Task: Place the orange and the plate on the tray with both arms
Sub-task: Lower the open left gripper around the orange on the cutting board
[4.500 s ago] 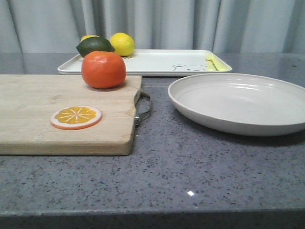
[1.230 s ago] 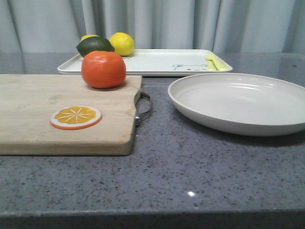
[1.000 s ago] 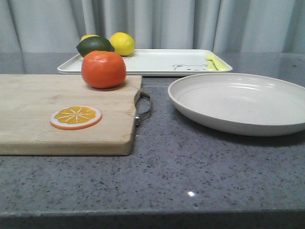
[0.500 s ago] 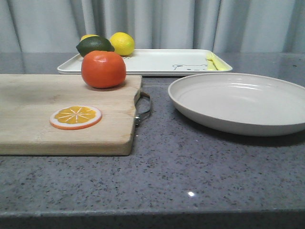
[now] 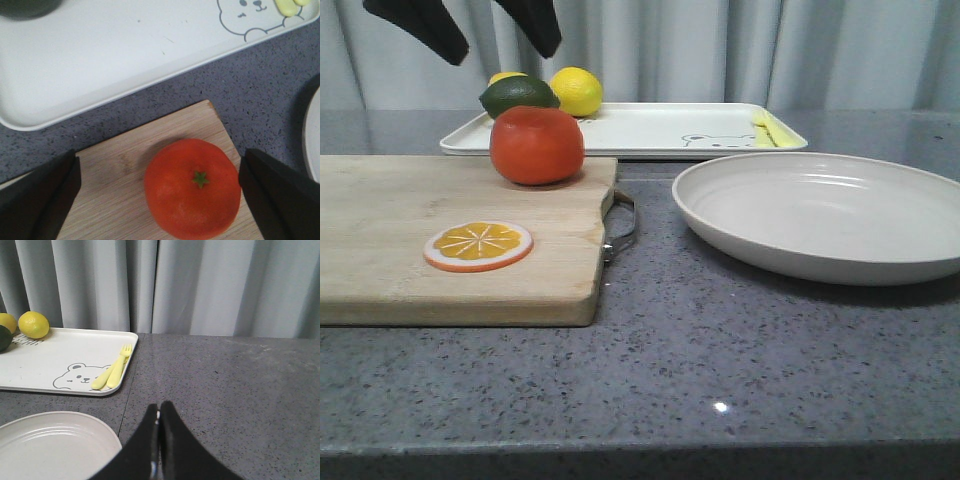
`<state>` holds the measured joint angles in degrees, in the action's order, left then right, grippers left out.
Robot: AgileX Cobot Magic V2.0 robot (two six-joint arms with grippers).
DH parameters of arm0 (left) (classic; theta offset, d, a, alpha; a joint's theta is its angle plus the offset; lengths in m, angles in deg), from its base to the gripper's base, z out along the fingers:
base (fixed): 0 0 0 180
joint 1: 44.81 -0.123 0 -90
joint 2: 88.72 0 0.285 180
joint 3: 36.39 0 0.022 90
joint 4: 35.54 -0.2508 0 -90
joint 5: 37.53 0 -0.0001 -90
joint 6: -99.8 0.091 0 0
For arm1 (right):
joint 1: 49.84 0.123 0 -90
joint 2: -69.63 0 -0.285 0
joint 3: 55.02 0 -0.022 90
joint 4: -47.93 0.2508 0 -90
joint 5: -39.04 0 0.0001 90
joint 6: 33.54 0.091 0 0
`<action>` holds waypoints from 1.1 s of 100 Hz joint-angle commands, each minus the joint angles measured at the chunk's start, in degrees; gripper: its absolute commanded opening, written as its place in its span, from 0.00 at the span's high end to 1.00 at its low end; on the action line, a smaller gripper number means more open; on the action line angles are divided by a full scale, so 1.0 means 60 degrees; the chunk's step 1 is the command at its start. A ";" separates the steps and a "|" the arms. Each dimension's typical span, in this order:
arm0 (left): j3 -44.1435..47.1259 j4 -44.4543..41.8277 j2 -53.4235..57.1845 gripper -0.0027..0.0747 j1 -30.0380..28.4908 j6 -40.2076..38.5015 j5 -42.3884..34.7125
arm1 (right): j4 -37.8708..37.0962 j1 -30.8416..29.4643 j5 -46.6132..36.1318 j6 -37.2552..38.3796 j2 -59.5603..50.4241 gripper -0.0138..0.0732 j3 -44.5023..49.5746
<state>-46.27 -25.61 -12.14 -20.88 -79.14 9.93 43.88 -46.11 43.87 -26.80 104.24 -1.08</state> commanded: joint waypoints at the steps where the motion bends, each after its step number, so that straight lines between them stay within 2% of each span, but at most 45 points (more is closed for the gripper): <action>1: -0.0692 0.0156 -0.0065 0.17 0.0164 -0.0033 0.0001 | -0.0015 0.0009 -0.0719 -0.0016 0.0133 0.91 -0.0342; 54: -0.1168 0.0811 -0.1138 0.17 0.0274 -0.0033 0.1086 | -0.0015 0.0009 -0.0719 -0.0016 0.0133 0.91 -0.0342; 110: -0.1168 0.0872 -0.1138 0.18 0.0274 -0.0033 0.1152 | -0.0015 0.0009 -0.0719 -0.0016 0.0133 0.91 -0.0342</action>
<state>-51.43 -21.81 -21.87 -19.70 -79.14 18.21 43.88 -46.11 43.91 -26.80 104.24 -1.08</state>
